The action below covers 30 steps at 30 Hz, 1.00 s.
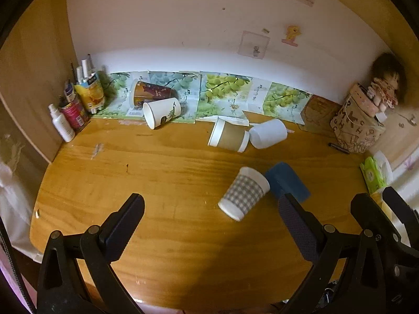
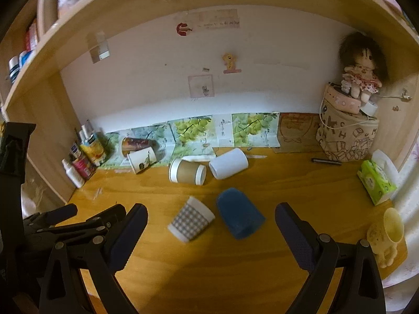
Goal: Flip cup upright
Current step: 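Move the left tool toward the brown-sleeved paper cup lying on its side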
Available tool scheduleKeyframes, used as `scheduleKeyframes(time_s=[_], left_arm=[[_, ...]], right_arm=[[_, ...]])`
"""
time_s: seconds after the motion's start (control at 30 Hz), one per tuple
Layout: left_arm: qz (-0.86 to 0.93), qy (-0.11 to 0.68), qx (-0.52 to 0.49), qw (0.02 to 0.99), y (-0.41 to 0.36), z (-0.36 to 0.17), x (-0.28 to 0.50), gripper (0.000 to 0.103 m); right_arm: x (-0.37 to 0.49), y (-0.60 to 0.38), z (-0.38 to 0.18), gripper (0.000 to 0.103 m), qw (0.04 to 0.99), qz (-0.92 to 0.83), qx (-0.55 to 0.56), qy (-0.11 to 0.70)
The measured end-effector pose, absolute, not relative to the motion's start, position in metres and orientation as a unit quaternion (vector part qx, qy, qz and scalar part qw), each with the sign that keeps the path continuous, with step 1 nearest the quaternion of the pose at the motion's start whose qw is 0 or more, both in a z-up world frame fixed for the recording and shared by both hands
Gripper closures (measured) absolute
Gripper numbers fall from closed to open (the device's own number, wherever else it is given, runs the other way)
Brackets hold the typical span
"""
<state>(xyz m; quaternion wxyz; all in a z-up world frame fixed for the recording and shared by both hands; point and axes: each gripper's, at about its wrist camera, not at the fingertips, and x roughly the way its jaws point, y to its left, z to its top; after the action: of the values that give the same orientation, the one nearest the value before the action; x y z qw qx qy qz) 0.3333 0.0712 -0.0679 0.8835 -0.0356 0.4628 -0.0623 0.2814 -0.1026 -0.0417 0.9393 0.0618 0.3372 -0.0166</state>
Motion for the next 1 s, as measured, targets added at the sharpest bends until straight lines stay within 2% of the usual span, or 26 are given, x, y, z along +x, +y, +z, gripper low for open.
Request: scheduleKeyframes(time_s=[0.63, 1.0], left_arm=[[-0.109, 0.579, -0.140, 0.796, 0.077, -0.127, 0.433, 0.002], [-0.061, 0.601, -0.144, 0.784, 0.053, -0.133, 0.462, 0.002]], right_arm=[[0.375, -0.092, -0.052, 0.005, 0.930, -0.042, 0.062, 0.360], [0.409, -0.118, -0.058, 0.005, 0.927, 0.001, 0.045, 0.372]])
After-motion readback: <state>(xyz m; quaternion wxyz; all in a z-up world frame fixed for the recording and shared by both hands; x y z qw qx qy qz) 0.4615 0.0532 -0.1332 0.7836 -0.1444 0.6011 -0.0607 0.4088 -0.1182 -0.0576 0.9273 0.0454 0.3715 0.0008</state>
